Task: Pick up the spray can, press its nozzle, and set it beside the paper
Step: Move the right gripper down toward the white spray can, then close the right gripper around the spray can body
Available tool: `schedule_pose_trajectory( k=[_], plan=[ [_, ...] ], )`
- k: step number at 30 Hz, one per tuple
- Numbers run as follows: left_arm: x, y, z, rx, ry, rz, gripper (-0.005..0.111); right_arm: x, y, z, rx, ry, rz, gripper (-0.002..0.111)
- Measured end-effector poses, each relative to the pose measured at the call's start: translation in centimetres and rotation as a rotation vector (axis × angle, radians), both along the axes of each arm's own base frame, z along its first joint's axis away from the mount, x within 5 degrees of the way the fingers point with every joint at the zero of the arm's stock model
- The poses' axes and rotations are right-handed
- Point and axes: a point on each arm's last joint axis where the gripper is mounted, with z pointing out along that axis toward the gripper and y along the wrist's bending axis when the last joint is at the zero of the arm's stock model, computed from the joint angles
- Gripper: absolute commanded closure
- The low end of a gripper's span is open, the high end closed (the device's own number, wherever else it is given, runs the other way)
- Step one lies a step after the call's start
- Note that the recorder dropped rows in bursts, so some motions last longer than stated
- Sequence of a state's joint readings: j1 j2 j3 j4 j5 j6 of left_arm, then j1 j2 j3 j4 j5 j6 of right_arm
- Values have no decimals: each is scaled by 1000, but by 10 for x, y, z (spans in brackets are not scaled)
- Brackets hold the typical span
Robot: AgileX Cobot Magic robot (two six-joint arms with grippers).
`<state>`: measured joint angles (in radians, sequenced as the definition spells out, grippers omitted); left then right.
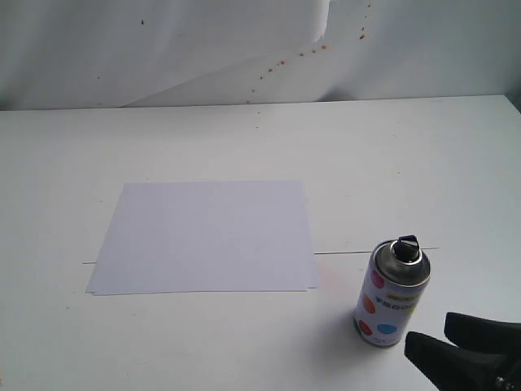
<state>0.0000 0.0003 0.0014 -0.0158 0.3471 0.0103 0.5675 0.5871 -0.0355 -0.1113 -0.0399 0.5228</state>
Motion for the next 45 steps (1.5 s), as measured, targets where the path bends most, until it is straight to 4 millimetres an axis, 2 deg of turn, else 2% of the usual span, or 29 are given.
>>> schedule_pose_trajectory(
  k=[5, 13, 17, 26, 35, 45],
  plan=[
    [0, 0, 0, 0, 0, 0, 107, -2, -1, -5, -43, -14, 23, 52],
    [0, 0, 0, 0, 0, 0, 107, 8, 6, -26, -113, 155, 14, 26],
    [0, 0, 0, 0, 0, 0, 107, 16, 11, -38, -95, 237, -25, 19],
    [0, 0, 0, 0, 0, 0, 107, 30, 16, -47, -130, 208, -31, 19],
    [0, 0, 0, 0, 0, 0, 107, 39, 16, -39, -170, 64, -41, 19],
    [0, 0, 0, 0, 0, 0, 107, 44, 15, -34, -176, -18, -55, 19]
  ],
)
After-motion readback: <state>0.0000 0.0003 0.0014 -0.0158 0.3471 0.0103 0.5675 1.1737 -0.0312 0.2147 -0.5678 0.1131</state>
